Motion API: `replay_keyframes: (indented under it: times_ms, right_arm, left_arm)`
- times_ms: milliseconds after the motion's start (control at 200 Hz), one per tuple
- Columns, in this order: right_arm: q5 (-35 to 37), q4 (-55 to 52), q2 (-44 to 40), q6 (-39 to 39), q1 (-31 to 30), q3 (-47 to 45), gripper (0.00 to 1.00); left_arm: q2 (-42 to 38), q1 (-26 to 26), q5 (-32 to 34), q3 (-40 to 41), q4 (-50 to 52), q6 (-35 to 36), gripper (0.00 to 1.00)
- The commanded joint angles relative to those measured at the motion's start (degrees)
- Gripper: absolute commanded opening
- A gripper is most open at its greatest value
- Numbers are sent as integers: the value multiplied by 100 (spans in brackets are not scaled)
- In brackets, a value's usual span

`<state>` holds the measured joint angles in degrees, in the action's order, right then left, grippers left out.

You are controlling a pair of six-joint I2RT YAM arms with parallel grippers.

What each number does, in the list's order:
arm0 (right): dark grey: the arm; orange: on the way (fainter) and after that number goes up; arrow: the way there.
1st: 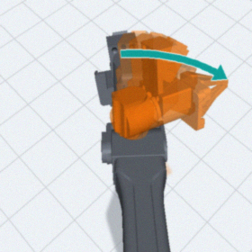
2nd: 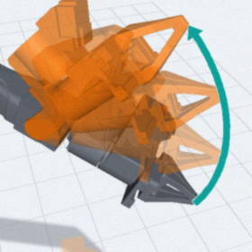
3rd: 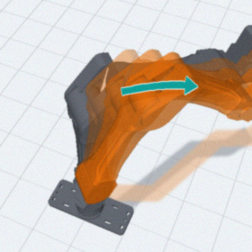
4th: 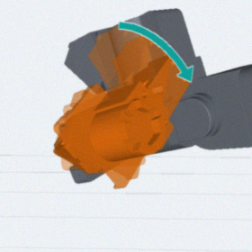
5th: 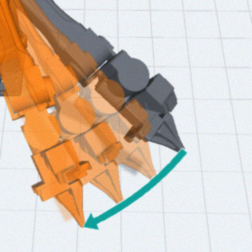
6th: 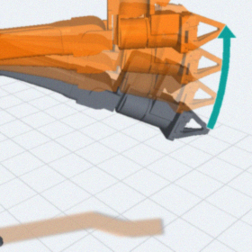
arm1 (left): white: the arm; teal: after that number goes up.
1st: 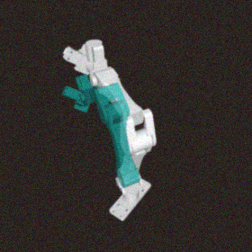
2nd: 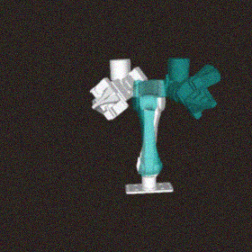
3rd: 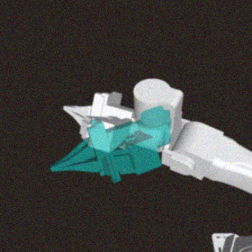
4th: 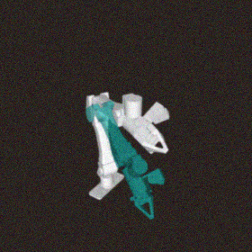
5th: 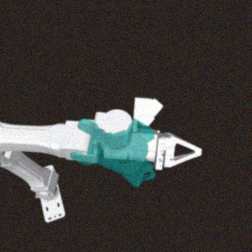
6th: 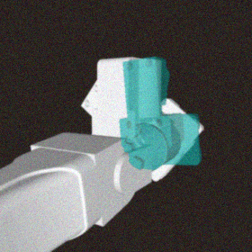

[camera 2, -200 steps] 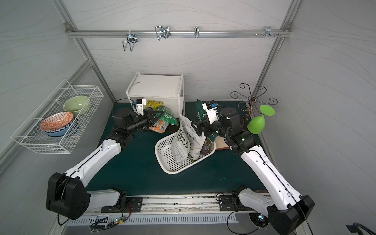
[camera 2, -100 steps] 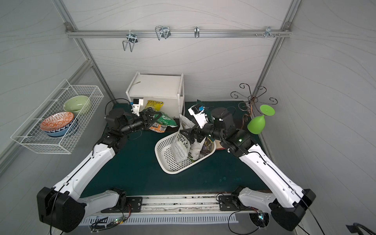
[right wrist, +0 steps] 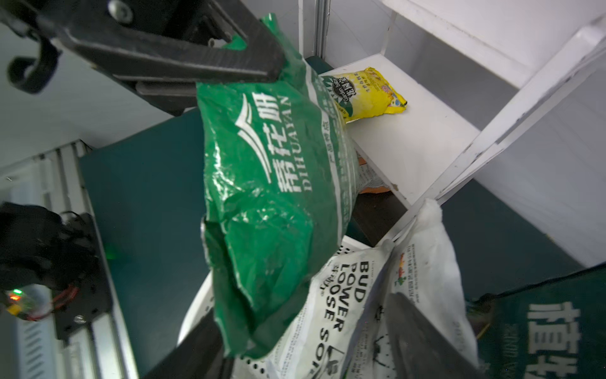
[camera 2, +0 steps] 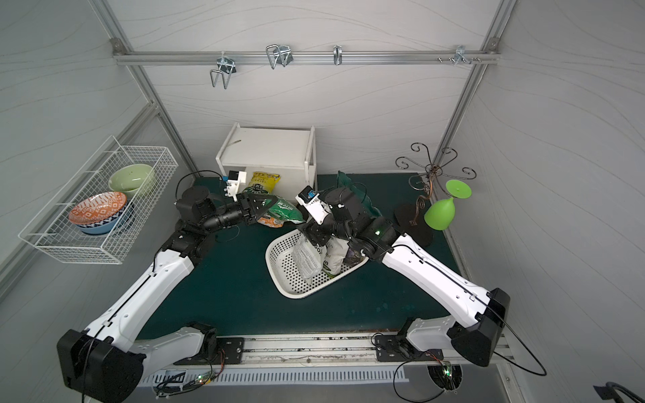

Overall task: Take down the fertilizer bag from the shelf
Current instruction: Place the fertilizer bag in the storage box.

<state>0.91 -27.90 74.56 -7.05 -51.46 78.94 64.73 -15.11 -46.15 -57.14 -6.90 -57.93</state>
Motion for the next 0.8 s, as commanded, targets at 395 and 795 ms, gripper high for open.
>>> replay_keyframes:
  times_ms: [395,795]
  right_arm:
    - [-369,253,96,-52,-72,315,0]
    - [-844,-111,-166,542,-532,51,0]
  left_arm:
    - [-21,-18,-351,-390,-670,130,0]
    - [117,-18,-273,107,259,633,0]
